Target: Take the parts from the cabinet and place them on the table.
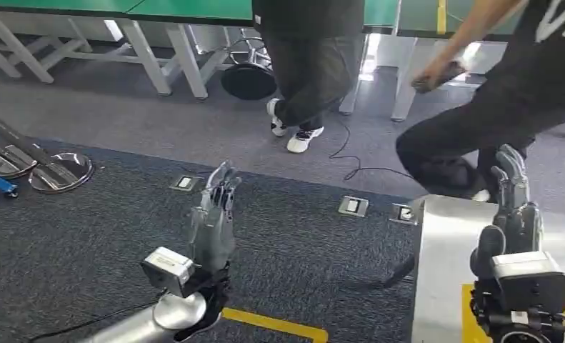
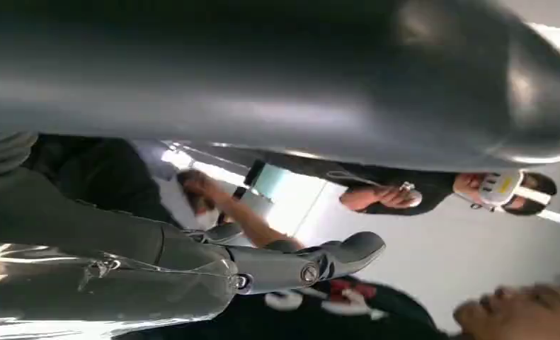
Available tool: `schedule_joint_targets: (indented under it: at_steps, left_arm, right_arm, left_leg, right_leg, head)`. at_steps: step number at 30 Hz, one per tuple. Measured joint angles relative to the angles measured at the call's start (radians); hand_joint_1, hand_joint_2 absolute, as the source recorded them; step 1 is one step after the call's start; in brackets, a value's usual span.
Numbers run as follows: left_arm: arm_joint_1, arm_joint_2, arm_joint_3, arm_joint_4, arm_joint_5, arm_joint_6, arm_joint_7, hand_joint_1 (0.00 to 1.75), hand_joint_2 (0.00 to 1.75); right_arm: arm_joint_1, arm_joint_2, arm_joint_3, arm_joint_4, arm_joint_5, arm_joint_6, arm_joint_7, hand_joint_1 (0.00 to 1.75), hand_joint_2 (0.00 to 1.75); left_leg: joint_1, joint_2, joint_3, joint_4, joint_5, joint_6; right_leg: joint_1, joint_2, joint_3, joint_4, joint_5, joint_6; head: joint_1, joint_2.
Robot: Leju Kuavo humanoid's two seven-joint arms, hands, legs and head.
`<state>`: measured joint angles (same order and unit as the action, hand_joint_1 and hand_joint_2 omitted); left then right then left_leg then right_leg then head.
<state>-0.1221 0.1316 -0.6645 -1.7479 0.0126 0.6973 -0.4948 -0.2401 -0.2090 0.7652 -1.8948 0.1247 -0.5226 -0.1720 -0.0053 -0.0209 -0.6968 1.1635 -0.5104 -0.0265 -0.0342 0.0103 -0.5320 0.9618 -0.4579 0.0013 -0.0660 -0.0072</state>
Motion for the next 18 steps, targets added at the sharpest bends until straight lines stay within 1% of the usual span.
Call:
schedule_joint_targets:
  at_steps: [1,2,3,4,5,6,7,8,9,10,11,12,13,14,15,16,17,18]
  left_arm:
    - [0.002,0.000,0.000,0.000,-0.002,0.000,0.000,0.00,0.00]
    - [0.002,0.000,0.000,0.000,-0.002,0.000,0.000,0.00,0.00]
    - [0.002,0.000,0.000,0.000,-0.003,0.000,0.001,0.00,0.00]
    - [0.003,0.001,0.000,0.000,-0.003,0.001,0.002,0.00,0.00]
    - [0.004,0.002,0.000,0.000,-0.005,0.001,0.003,0.00,0.00]
    - [0.004,0.002,0.000,0.000,-0.006,0.001,0.003,0.00,0.00]
    - [0.003,0.001,0.000,0.000,-0.007,0.001,0.003,0.00,0.00]
    - [0.005,0.000,0.000,0.000,-0.008,0.001,0.003,0.00,0.00]
    - [0.005,-0.001,0.000,-0.002,-0.009,0.001,0.003,0.00,0.00]
    - [0.005,0.000,0.000,-0.002,-0.010,0.001,0.003,0.00,0.00]
    - [0.006,0.000,0.000,-0.002,-0.010,0.001,0.003,0.00,0.00]
    - [0.008,0.000,0.000,-0.005,-0.010,0.001,0.003,0.00,0.00]
    - [0.007,0.000,0.000,-0.008,-0.011,0.001,0.003,0.00,0.00]
    - [0.005,-0.002,0.000,-0.008,-0.011,0.001,0.003,0.00,0.00]
    - [0.006,-0.003,0.000,-0.008,-0.011,0.001,0.003,0.00,0.00]
    - [0.008,-0.003,0.000,-0.008,-0.011,0.001,0.003,0.00,0.00]
    - [0.010,-0.003,0.000,-0.008,-0.011,0.001,0.003,0.00,0.00]
    - [0.011,-0.003,0.000,-0.008,-0.011,0.001,0.004,0.00,0.00]
  right_arm:
    - [0.001,0.000,0.000,0.000,0.000,0.002,0.000,0.00,0.00]
    - [0.004,0.000,0.001,0.000,0.000,0.002,0.001,0.00,0.00]
    - [0.004,0.000,0.002,0.000,0.000,0.002,0.001,0.00,0.00]
    - [0.004,0.000,0.003,0.000,0.001,0.004,0.002,0.00,0.00]
    - [0.004,0.000,0.003,0.000,0.002,0.005,0.002,0.00,0.00]
    - [0.004,0.000,0.003,0.000,0.002,0.007,0.003,0.00,0.00]
    - [0.004,0.000,0.004,-0.001,0.003,0.009,0.003,0.00,0.00]
    - [0.004,0.000,0.003,-0.001,0.003,0.010,0.004,0.00,0.00]
    - [0.004,-0.001,0.003,-0.001,0.004,0.010,0.003,0.00,0.00]
    - [0.002,-0.001,0.003,-0.001,0.004,0.010,0.004,0.00,0.00]
    - [0.001,-0.001,0.003,-0.001,0.004,0.010,0.004,0.00,0.00]
    - [-0.002,-0.001,0.003,-0.001,0.004,0.010,0.004,0.00,0.00]
    - [-0.001,-0.001,0.003,-0.002,0.004,0.010,0.003,0.00,0.00]
    - [-0.002,-0.001,0.004,-0.004,0.004,0.009,0.002,0.00,0.00]
    - [-0.001,-0.003,0.003,-0.004,0.004,0.009,0.003,0.00,0.00]
    - [0.001,-0.003,0.004,-0.004,0.004,0.009,0.003,0.00,0.00]
    - [0.002,-0.004,0.004,-0.004,0.004,0.010,0.004,0.00,0.00]
    - [0.002,-0.003,0.004,-0.004,0.004,0.010,0.004,0.00,0.00]
  left_leg:
    - [0.003,0.004,-0.041,0.080,-0.027,-0.002]
    - [0.010,0.006,-0.066,0.123,-0.032,-0.005]
    - [0.018,0.007,-0.066,0.110,-0.010,-0.008]
    - [0.025,0.012,-0.040,0.050,0.028,-0.013]
    - [0.030,0.026,0.003,-0.039,0.069,-0.018]
    - [0.035,0.067,0.055,-0.136,0.106,-0.027]
    - [0.034,0.124,0.080,-0.191,0.106,-0.033]
    - [0.029,0.103,0.080,-0.188,0.110,-0.020]
    - [0.026,0.085,0.080,-0.185,0.104,-0.009]
    - [0.023,0.072,0.081,-0.183,0.101,-0.001]
    - [0.020,0.055,0.081,-0.185,0.101,0.007]
    - [0.026,0.042,0.087,-0.190,0.104,0.018]
    - [0.025,0.032,0.089,-0.190,0.103,0.025]
    - [0.024,0.021,0.090,-0.190,0.103,0.032]
    - [0.021,0.007,0.091,-0.190,0.101,0.036]
    - [0.018,-0.008,0.091,-0.190,0.100,0.039]
    - [0.014,-0.024,0.092,-0.189,0.099,0.041]
    - [0.011,-0.040,0.095,-0.189,0.098,0.042]
  right_leg:
    - [-0.002,-0.009,-0.001,0.000,-0.001,-0.001]
    - [-0.002,-0.020,0.000,0.000,-0.002,-0.002]
    - [-0.003,-0.031,0.001,0.000,-0.003,-0.001]
    - [-0.003,-0.044,0.003,0.000,-0.006,0.002]
    - [-0.003,-0.056,0.005,0.000,-0.009,0.007]
    - [-0.004,-0.068,0.009,0.003,-0.014,0.015]
    - [0.008,-0.078,0.010,0.009,-0.022,0.026]
    - [0.007,-0.089,0.014,0.010,-0.031,0.034]
    - [0.009,-0.101,0.024,0.004,-0.035,0.040]
    - [0.004,-0.114,0.035,0.000,-0.038,0.046]
    - [0.001,-0.130,0.044,-0.003,-0.041,0.053]
    - [-0.008,-0.110,0.043,0.001,-0.050,0.063]
    - [-0.010,-0.059,0.032,0.033,-0.077,0.060]
    - [-0.006,-0.033,0.002,0.103,-0.116,0.056]
    - [-0.001,-0.021,-0.042,0.192,-0.154,0.053]
    - [0.004,-0.016,-0.093,0.288,-0.187,0.051]
    - [0.007,-0.015,-0.129,0.344,-0.195,0.047]
    - [0.010,-0.014,-0.140,0.344,-0.174,0.041]
  head:
    - [-0.008,0.000]
    - [-0.017,0.000]
    - [-0.022,0.000]
    - [-0.025,0.000]
    - [-0.028,0.000]
    - [-0.031,0.000]
    - [-0.037,0.000]
    - [-0.036,0.000]
    - [-0.021,0.000]
    - [-0.013,0.000]
    - [-0.009,0.000]
    - [-0.006,0.000]
    - [-0.001,0.000]
    - [0.004,0.000]
    - [0.008,0.000]
    - [0.012,0.000]
    - [0.012,0.000]
    - [0.012,0.000]
